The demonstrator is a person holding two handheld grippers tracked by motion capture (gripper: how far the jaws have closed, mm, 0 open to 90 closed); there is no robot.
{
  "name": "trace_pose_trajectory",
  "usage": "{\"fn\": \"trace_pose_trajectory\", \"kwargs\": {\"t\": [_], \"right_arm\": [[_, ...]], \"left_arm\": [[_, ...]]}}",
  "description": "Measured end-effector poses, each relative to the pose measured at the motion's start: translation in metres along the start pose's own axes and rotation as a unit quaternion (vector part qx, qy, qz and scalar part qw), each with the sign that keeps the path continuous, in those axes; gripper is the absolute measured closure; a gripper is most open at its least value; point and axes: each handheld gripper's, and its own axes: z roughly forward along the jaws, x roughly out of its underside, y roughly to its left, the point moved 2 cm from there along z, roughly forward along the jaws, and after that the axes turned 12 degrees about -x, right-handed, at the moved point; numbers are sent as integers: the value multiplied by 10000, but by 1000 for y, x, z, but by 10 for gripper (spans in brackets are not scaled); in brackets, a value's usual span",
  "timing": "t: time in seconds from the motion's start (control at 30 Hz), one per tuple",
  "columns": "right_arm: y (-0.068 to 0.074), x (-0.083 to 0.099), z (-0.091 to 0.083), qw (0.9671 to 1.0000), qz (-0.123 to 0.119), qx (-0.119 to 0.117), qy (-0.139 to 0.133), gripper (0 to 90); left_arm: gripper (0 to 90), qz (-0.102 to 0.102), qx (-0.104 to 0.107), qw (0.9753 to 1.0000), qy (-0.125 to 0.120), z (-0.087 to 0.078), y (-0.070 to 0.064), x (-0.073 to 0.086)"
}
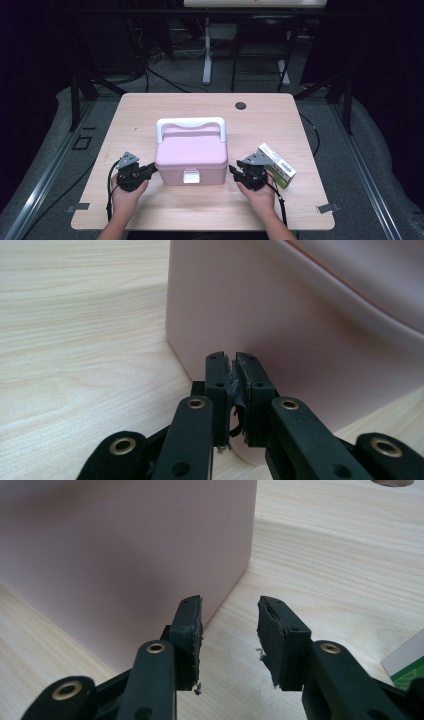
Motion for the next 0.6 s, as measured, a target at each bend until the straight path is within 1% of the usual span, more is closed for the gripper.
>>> {"fn": "trace_pose_trajectory", "kwargs": {"t": [0.03, 0.17, 0.2, 0.23, 0.27, 0.3, 0.33, 0.37, 0.4, 0.43, 0.47, 0.5, 0.6], "right_arm": [[1, -1, 0, 10000, 43, -33, -52, 594], [3, -1, -1, 9999, 38, -119, -80, 584], [5, -2, 0, 9998, 51, -156, -88, 599], [6, -2, 0, 9999, 13, -132, -87, 607], [7, -2, 0, 9998, 30, -154, -75, 656], [8, -2, -1, 9996, 104, -259, -50, 712], [9, -2, -1, 9995, 95, -291, -38, 743], [11, -3, -1, 9996, 44, -266, -33, 771], [13, -3, 0, 9997, -47, -247, -13, 832], [16, -3, 0, 9997, -78, -228, -14, 864], [18, -3, 0, 9997, -138, -195, 3, 886], [21, -3, 1, 9996, -260, -100, 26, 898], [21, -3, 0, 9996, -276, -79, 50, 898]], "left_arm": [[859, -114, 86, 9999, -9, -1, 0, 0], [891, -86, 78, 9999, -34, -1, -1, 0], [893, -72, 55, 10000, -19, -1, -2, 0], [893, -81, 53, 10000, -19, -1, -2, 0], [893, -88, 58, 9999, -16, -1, -2, 1], [893, -94, 81, 9999, -30, -1, -2, 1], [894, -68, 113, 9999, -1, -2, -2, 1], [894, -50, 60, 10000, -6, -2, -4, 1], [894, -22, 53, 10000, -14, -2, -4, 1], [894, -3, 45, 10000, 1, -3, -4, 1], [895, 6, 41, 10000, -7, -3, -5, 1], [895, 14, 41, 10000, -8, -3, -6, 1], [896, 22, 28, 10000, 9, -3, -6, 1]]}}
